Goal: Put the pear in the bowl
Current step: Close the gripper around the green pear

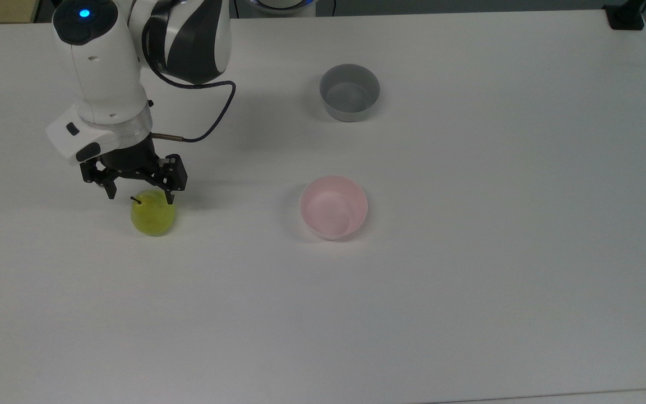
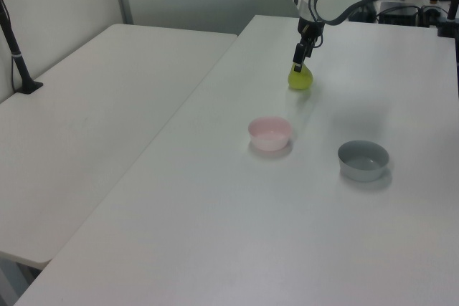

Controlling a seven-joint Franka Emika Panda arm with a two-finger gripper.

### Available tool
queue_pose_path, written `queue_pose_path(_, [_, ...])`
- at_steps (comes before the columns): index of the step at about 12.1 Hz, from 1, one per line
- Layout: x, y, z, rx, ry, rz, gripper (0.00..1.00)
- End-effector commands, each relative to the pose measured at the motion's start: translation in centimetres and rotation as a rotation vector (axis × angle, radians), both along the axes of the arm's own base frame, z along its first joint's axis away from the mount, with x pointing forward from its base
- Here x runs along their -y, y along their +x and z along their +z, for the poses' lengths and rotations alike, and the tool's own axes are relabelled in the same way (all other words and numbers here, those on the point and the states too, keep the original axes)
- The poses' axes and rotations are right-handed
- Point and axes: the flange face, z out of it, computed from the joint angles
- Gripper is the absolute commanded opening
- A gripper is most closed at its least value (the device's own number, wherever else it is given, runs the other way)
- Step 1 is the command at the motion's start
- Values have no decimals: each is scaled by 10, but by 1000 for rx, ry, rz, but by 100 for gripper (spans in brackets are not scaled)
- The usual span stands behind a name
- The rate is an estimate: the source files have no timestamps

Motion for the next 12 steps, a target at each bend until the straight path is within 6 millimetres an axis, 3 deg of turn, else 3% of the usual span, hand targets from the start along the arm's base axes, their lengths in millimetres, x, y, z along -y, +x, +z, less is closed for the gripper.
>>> queue_pose_path(1, [-4,6,-13,20,-9,-15,100])
queue_pose_path(3, [-4,6,-17,20,-14,-12,100])
queue_pose_path(4, [-5,7,-20,19,-13,-11,89])
queue_pose_path(5, [-5,6,-23,16,-11,-12,71])
queue_pose_path(6, [-10,7,-24,15,-10,-6,61])
queue_pose_path(8, [-14,6,-26,9,-9,0,15])
queue_pose_path(9, [-14,6,-25,9,-9,-1,3])
queue_pose_path(12, [-14,4,-12,3,-8,3,2])
